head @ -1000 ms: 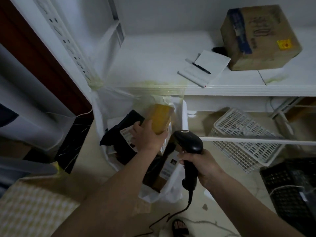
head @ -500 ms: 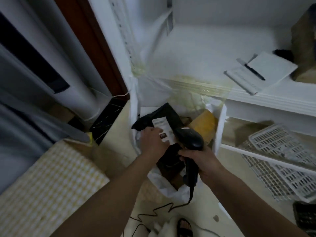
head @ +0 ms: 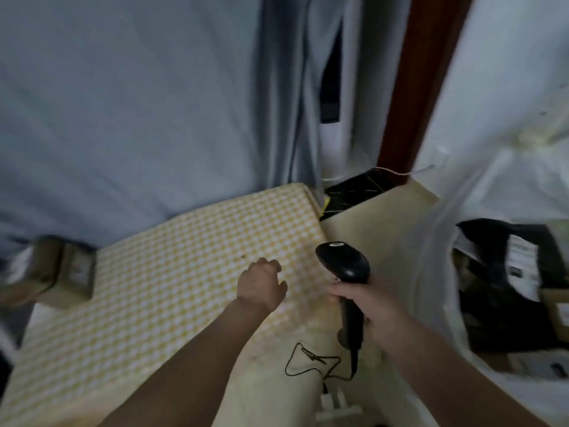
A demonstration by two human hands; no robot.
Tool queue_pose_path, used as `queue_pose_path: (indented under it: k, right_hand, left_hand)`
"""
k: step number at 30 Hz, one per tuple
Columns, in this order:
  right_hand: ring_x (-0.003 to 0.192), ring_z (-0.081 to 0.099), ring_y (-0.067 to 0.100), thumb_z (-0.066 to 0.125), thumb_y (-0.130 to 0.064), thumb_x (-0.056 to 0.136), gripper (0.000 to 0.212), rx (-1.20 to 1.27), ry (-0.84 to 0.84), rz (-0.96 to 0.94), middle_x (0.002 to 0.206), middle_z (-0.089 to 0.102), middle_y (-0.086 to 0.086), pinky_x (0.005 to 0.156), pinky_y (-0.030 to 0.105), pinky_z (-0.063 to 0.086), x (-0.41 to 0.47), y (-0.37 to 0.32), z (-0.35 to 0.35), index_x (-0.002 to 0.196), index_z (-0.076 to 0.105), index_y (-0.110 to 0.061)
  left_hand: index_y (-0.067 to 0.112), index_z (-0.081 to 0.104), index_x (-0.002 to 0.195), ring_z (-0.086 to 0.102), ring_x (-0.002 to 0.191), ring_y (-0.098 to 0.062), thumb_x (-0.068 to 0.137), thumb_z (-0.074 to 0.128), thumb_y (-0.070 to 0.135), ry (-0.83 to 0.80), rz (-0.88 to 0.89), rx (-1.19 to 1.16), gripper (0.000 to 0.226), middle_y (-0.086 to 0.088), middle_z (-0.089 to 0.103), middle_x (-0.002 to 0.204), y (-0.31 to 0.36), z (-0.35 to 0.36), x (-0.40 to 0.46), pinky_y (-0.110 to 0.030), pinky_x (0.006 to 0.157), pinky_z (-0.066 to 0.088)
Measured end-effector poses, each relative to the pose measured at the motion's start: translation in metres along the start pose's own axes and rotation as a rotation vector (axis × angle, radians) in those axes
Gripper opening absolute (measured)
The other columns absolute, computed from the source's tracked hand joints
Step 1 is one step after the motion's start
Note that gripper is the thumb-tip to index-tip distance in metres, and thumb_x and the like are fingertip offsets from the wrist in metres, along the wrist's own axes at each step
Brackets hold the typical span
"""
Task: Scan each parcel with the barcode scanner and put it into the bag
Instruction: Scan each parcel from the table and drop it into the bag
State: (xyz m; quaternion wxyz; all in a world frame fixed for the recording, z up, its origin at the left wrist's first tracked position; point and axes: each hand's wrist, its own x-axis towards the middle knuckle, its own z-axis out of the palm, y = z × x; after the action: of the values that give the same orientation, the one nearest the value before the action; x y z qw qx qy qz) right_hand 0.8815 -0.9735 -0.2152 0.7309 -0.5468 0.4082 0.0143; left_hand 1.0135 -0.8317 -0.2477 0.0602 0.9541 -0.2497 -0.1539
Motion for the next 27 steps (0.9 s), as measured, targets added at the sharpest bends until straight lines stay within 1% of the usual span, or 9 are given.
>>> queue_pose_path:
  k: [2,4,6,9,12,16,19,23,27]
  right_hand:
    - [0.071,0.060,0.025,0.073,0.002,0.075,0.008,-0.054,-0.077,0.003,0.069,0.064,0.012,0.073,0.033,0.045,-0.012,0.010,0.055,0.079,0.067,-0.003]
    - [0.070,0.060,0.024,0.073,0.003,0.074,0.011,-0.095,-0.144,0.009,0.066,0.063,0.011,0.076,0.035,0.045,-0.025,0.024,0.108,0.082,0.067,-0.003]
    - [0.075,0.060,0.027,0.074,0.002,0.074,0.013,-0.143,-0.194,0.020,0.070,0.063,0.011,0.079,0.038,0.045,-0.035,0.040,0.156,0.083,0.067,-0.003]
    - [0.080,0.059,0.029,0.074,0.001,0.074,0.011,-0.212,-0.271,0.024,0.074,0.063,0.011,0.080,0.039,0.044,-0.049,0.063,0.226,0.081,0.067,-0.004]
    - [0.083,0.063,0.026,0.075,-0.002,0.075,0.021,-0.266,-0.329,0.021,0.080,0.065,0.011,0.080,0.038,0.045,-0.066,0.082,0.287,0.094,0.066,-0.005]
    - [0.076,0.062,0.024,0.074,0.001,0.076,0.022,-0.304,-0.392,0.001,0.081,0.063,0.012,0.079,0.037,0.045,-0.091,0.096,0.351,0.096,0.065,-0.003]
    - [0.072,0.060,0.023,0.072,0.003,0.077,0.018,-0.311,-0.440,-0.025,0.079,0.062,0.011,0.076,0.035,0.046,-0.106,0.099,0.389,0.092,0.064,-0.003]
    - [0.067,0.059,0.021,0.071,0.005,0.078,0.016,-0.313,-0.483,-0.049,0.077,0.060,0.009,0.069,0.032,0.044,-0.114,0.104,0.426,0.090,0.064,-0.003]
    - [0.065,0.057,0.021,0.070,0.007,0.077,0.014,-0.313,-0.515,-0.042,0.077,0.059,0.011,0.069,0.033,0.043,-0.111,0.108,0.458,0.085,0.065,-0.003]
  left_hand:
    - [0.022,0.055,0.132,0.055,0.119,-0.020,0.095,0.054,0.037,-0.001,-0.100,-0.017,0.041,-0.003,0.054,0.131,-0.067,-0.002,-0.031,-0.029,0.091,0.047]
    - [0.023,0.055,0.131,0.056,0.118,-0.020,0.094,0.054,0.038,-0.005,-0.203,-0.039,0.040,-0.002,0.055,0.130,-0.132,-0.001,-0.067,-0.029,0.091,0.046]
    - [0.024,0.056,0.130,0.056,0.118,-0.019,0.094,0.054,0.038,-0.014,-0.307,-0.066,0.038,-0.001,0.056,0.130,-0.192,0.002,-0.106,-0.029,0.091,0.046]
    - [0.023,0.055,0.130,0.055,0.118,-0.018,0.094,0.053,0.036,-0.021,-0.448,-0.101,0.037,0.000,0.056,0.131,-0.274,0.005,-0.162,-0.028,0.092,0.045]
    - [0.024,0.055,0.130,0.055,0.119,-0.017,0.095,0.053,0.036,-0.008,-0.568,-0.129,0.038,0.001,0.055,0.134,-0.340,0.002,-0.211,-0.027,0.093,0.044]
    - [0.024,0.057,0.128,0.056,0.119,-0.018,0.094,0.054,0.037,0.043,-0.676,-0.150,0.037,0.002,0.056,0.134,-0.399,-0.011,-0.262,-0.025,0.092,0.044]
    - [0.024,0.058,0.127,0.056,0.118,-0.018,0.093,0.054,0.037,0.086,-0.723,-0.189,0.037,0.002,0.058,0.132,-0.430,-0.020,-0.286,-0.026,0.094,0.044]
    - [0.024,0.059,0.125,0.057,0.117,-0.018,0.092,0.057,0.038,0.153,-0.789,-0.263,0.036,0.002,0.059,0.131,-0.459,-0.027,-0.298,-0.026,0.095,0.045]
    - [0.024,0.059,0.126,0.057,0.118,-0.019,0.092,0.057,0.038,0.187,-0.798,-0.284,0.037,0.002,0.059,0.132,-0.480,-0.032,-0.296,-0.027,0.094,0.044]
